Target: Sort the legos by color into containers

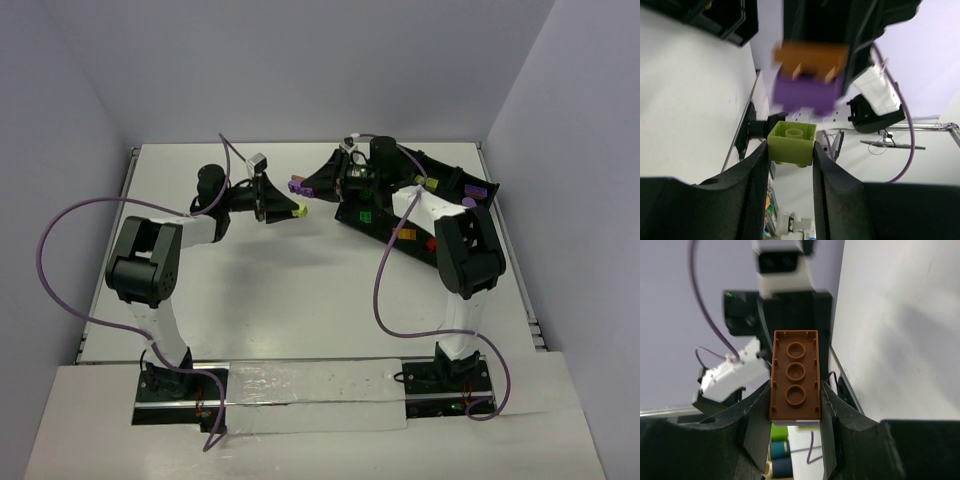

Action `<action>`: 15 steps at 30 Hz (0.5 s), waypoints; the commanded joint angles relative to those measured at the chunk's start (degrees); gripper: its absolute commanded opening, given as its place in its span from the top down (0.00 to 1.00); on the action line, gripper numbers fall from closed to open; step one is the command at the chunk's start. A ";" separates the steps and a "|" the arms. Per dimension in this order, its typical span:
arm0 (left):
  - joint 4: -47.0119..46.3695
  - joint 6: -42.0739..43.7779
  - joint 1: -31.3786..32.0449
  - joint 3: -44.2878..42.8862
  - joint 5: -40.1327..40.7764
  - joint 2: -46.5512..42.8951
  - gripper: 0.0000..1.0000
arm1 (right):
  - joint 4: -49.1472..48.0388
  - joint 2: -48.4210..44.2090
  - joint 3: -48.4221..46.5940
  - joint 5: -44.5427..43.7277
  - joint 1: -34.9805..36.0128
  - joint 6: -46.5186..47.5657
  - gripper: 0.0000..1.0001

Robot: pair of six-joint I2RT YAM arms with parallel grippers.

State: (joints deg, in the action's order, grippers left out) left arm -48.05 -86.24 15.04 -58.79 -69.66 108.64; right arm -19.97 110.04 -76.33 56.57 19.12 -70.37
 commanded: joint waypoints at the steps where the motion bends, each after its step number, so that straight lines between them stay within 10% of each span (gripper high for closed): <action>1: 0.58 3.35 0.69 1.05 -3.46 -2.72 1.00 | -3.41 -0.18 -4.36 -1.55 -1.62 -1.08 1.00; 9: 8.15 8.13 0.29 0.55 -2.98 -3.41 1.00 | 2.44 0.72 -7.10 -2.65 -1.98 3.55 1.00; 15: 70.92 47.12 -2.09 -17.97 20.34 -0.25 1.00 | 33.41 -3.51 -13.53 -18.43 -2.24 26.56 1.00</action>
State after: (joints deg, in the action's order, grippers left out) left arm -16.63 -65.57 14.26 -62.43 -66.72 107.59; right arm -7.86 110.44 -83.98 50.07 17.21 -61.00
